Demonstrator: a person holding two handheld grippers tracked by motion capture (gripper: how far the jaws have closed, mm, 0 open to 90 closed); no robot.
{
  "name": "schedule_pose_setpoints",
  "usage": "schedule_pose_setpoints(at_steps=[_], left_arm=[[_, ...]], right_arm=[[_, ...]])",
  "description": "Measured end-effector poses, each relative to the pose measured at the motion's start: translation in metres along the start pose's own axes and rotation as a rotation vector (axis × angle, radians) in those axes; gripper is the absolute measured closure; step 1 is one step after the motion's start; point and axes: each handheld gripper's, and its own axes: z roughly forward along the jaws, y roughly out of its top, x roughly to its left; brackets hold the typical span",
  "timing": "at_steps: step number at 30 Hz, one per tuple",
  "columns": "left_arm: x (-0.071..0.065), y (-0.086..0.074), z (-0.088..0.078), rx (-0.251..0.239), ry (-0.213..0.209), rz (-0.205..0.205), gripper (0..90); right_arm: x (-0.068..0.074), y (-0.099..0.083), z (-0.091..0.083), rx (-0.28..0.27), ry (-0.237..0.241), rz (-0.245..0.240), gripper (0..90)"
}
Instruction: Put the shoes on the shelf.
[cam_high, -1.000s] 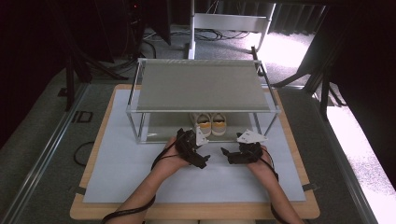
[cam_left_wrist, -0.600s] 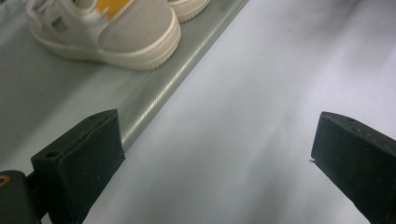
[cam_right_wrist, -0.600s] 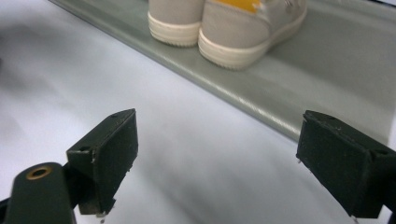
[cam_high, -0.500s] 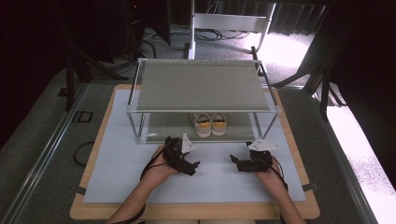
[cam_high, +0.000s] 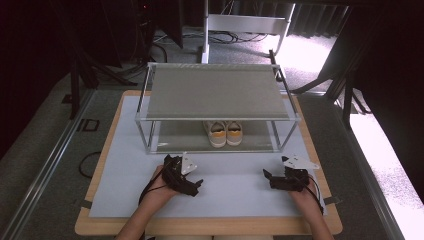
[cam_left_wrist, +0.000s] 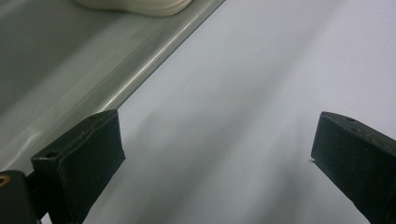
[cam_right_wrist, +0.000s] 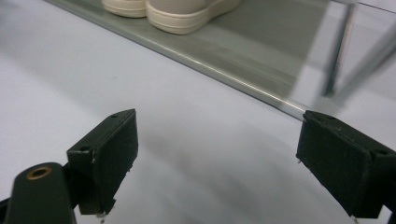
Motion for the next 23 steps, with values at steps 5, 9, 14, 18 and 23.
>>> schedule_pose_setpoints(at_steps=[5,9,14,18,23], left_arm=[[0.004,-0.011,-0.005,-0.018,0.010,-0.023,1.9],[0.008,-0.017,-0.009,-0.062,0.030,-0.049,1.9],[0.014,-0.027,-0.016,-0.151,0.088,-0.095,1.9],[0.018,-0.034,-0.019,-0.193,0.084,-0.118,1.9],[0.017,-0.038,-0.018,-0.194,0.087,-0.119,1.9]], right_arm=[[-0.012,-0.008,-0.010,-0.021,-0.031,0.028,12.3],[-0.018,-0.015,-0.012,-0.038,-0.050,0.011,12.3],[-0.024,-0.021,-0.013,-0.046,-0.074,0.044,12.3],[-0.023,-0.021,-0.012,-0.038,-0.070,0.030,13.7],[-0.023,-0.021,-0.011,-0.035,-0.069,0.027,13.8]])
